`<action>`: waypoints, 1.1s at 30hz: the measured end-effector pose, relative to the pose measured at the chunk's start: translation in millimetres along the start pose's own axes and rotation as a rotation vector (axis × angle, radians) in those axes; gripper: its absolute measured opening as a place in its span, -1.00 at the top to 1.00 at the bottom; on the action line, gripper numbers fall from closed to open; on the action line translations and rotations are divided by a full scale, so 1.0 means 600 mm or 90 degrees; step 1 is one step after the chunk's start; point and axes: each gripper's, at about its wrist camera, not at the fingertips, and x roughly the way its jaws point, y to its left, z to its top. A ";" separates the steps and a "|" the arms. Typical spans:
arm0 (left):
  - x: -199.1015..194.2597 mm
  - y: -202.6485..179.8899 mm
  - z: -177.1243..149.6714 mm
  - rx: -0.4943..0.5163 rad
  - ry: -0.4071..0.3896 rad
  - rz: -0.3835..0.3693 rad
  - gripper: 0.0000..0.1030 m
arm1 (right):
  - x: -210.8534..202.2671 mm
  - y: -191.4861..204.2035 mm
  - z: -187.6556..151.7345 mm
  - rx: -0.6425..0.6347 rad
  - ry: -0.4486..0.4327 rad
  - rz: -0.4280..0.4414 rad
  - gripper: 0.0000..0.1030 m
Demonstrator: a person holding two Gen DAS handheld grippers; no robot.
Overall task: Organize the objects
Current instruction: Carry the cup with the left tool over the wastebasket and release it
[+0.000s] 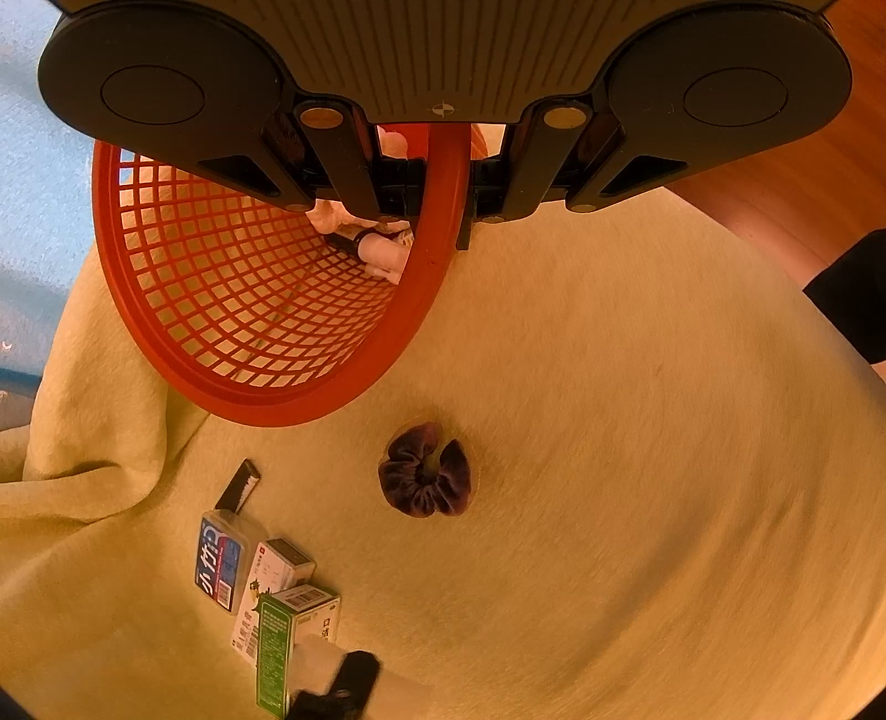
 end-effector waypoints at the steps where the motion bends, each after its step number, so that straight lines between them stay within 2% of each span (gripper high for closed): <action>1: -0.007 -0.005 0.003 -0.001 -0.004 -0.005 0.12 | 0.000 0.001 0.000 -0.002 -0.001 0.000 0.95; 15: -0.096 -0.092 0.052 0.018 -0.045 -0.071 0.12 | -0.004 0.006 -0.004 -0.007 0.000 -0.006 0.95; 33: -0.125 -0.179 0.104 0.053 -0.058 -0.131 0.12 | -0.006 0.003 -0.007 -0.003 -0.003 -0.005 0.95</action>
